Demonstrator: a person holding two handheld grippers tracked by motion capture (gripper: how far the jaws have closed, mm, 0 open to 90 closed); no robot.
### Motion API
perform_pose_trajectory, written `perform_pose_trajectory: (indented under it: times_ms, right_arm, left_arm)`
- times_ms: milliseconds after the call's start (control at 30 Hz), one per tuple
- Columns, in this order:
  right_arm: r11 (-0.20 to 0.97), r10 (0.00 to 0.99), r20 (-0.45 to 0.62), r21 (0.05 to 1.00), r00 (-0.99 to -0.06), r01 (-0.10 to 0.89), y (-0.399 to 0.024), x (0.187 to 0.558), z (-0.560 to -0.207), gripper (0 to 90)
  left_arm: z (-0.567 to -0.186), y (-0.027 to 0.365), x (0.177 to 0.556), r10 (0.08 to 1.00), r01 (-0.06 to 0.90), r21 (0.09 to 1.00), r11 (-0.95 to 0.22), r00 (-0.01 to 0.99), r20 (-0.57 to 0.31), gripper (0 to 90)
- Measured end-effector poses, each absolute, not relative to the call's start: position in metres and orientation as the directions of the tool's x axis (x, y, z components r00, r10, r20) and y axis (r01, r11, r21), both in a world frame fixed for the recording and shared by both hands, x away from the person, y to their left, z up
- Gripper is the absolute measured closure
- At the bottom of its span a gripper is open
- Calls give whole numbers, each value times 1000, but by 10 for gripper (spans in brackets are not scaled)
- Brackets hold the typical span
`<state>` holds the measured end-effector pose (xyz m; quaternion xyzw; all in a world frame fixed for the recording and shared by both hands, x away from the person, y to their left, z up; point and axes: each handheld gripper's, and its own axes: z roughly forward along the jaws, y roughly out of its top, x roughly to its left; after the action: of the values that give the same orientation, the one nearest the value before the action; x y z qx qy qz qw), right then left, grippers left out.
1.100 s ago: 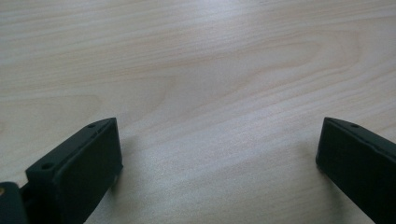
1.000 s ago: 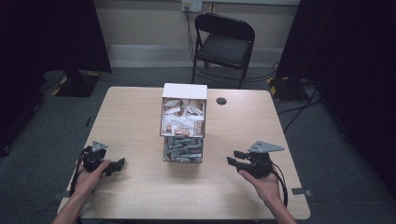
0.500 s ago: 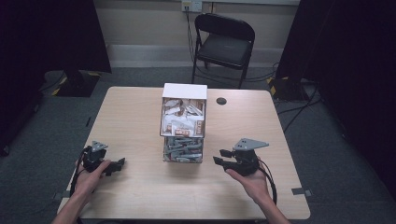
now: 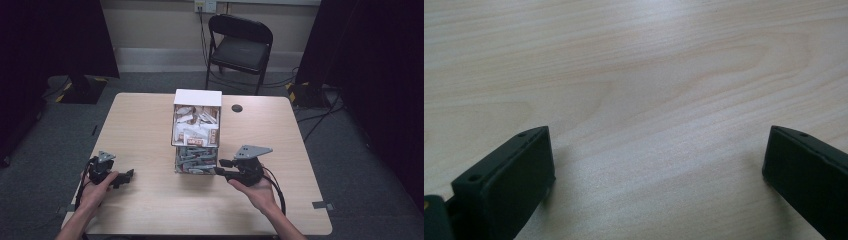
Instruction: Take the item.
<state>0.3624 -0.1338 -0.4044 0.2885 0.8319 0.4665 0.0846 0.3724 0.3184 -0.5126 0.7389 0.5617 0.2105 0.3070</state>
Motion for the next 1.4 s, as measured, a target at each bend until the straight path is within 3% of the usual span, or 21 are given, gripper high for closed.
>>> perform_pose_trajectory:
  times_ms: [700,1067,1400]
  right_arm:
    - [426,485,143,823,-863,376,-90,371,-419,692]
    - [432,485,158,812,-860,392,-88,376,-431,720]
    - [444,476,163,804,-864,396,-86,381,-438,816]
  left_arm:
    - [-513,318,372,959,701,690,-181,281,-34,0]
    - [-513,318,372,959,701,690,-180,281,-34,0]
    - [-513,318,372,959,701,690,-181,281,-34,0]
